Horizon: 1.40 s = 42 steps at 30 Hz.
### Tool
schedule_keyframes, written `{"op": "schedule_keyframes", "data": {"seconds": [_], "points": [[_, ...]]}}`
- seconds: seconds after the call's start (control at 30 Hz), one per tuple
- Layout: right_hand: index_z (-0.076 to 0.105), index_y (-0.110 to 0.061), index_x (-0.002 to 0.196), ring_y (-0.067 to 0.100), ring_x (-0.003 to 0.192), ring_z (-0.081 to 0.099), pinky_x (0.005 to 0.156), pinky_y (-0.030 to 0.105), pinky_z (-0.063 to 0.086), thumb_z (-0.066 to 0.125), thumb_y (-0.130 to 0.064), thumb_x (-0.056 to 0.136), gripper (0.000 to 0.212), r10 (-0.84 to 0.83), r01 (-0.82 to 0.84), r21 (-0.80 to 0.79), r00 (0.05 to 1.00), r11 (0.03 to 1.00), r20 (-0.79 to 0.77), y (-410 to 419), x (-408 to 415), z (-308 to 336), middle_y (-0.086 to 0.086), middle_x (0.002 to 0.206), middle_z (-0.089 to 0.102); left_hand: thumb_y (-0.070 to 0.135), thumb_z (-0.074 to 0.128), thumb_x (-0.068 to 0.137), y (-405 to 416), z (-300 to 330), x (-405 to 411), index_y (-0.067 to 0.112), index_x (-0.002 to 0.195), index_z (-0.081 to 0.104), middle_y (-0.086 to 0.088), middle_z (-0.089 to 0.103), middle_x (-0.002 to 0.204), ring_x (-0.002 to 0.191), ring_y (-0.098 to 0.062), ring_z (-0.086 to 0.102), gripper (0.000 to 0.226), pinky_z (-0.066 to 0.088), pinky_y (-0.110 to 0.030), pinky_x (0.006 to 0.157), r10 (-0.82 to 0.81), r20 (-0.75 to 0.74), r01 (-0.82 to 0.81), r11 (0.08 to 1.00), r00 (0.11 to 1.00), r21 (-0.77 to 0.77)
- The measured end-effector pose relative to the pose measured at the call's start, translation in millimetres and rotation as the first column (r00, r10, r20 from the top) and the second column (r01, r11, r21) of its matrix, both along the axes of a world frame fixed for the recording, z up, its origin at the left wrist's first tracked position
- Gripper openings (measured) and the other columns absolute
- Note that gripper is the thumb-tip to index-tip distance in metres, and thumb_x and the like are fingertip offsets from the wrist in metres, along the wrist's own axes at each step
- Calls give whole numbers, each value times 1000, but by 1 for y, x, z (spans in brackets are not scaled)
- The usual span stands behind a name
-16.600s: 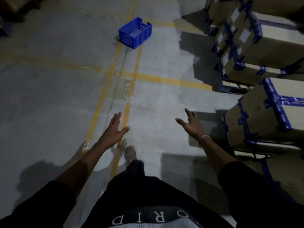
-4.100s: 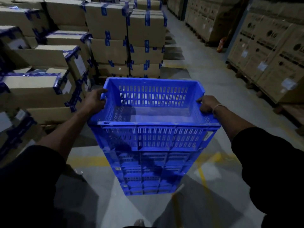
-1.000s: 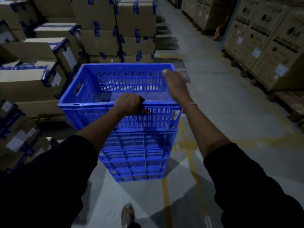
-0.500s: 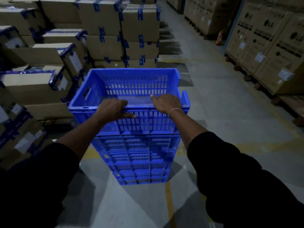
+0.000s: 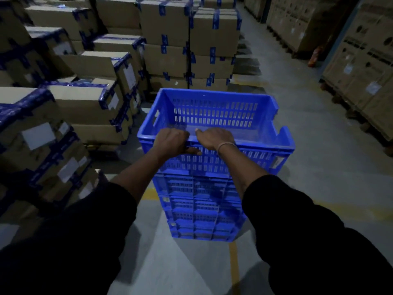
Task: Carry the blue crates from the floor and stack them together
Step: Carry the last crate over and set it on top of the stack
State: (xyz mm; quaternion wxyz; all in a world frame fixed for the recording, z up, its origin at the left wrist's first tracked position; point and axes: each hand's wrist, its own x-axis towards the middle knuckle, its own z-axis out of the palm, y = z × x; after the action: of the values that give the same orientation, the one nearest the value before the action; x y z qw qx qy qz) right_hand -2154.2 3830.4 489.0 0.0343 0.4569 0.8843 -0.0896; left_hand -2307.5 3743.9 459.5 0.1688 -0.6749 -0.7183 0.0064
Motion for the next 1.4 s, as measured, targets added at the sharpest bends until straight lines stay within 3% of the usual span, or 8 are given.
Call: {"op": "schedule_keyframes", "data": {"seconds": [0.33,0.47,0.67,0.8,0.93,1.07,1.3,1.4], "points": [[64,-17,121,32,98,61,91,43,48,22,-71,92,74,-101,101,-10,995,995,26,6,-1,-2,13,128,62,66,38,100,-39,0,-55,17,141,53,-8,46,152,150,-24,28,66,25,-40,119,-177,504,11,949,845,315],[58,-17,133,35,117,56,101,44,43,23,-73,91,78,-125,125,3,991,992,51,12,-3,-6,13,143,52,77,31,96,-66,-31,-131,34,159,28,6,20,169,156,-14,17,77,16,-52,127,-175,968,-427,872,182,238],[61,-17,128,34,113,57,97,44,44,19,-77,86,85,-134,133,23,990,991,51,24,-5,-18,13,139,55,87,17,89,-70,-84,-100,19,159,32,-10,26,167,153,-33,26,98,22,-58,123,-126,809,-515,824,-575,-237],[63,-15,126,34,113,57,100,45,44,20,-76,87,84,-144,142,44,988,989,62,28,-4,-19,15,138,56,69,14,101,-62,-89,-54,32,119,67,6,78,108,100,-14,74,67,60,-38,87,-90,846,-368,921,-525,-130],[66,-17,118,35,103,59,93,44,47,18,-79,83,86,-144,141,55,988,988,48,27,-7,-21,16,128,62,96,21,78,-65,-99,-89,19,156,40,-10,35,163,148,-23,37,111,30,-50,122,-23,808,-387,886,-589,-256],[66,-18,120,35,105,60,96,46,47,17,-81,81,89,-161,158,66,986,985,41,31,-4,-24,14,129,62,62,13,105,-61,-85,-55,33,122,62,3,70,119,95,-7,73,60,61,-29,79,-42,873,-336,931,-486,-142],[68,-17,92,30,80,59,84,42,50,17,-78,81,80,-157,156,91,988,984,2,24,-5,-23,10,96,65,100,27,73,-49,-44,-116,23,159,30,-3,33,164,150,-23,34,115,23,-57,123,-8,905,-285,950,-425,-126],[67,-17,75,26,68,57,76,39,50,20,-75,85,75,-149,149,101,989,984,-2,22,-5,-21,7,76,62,79,26,94,-30,21,-94,24,151,45,-6,48,154,138,-16,51,81,40,-52,114,-123,988,-261,960,-90,96]]}}
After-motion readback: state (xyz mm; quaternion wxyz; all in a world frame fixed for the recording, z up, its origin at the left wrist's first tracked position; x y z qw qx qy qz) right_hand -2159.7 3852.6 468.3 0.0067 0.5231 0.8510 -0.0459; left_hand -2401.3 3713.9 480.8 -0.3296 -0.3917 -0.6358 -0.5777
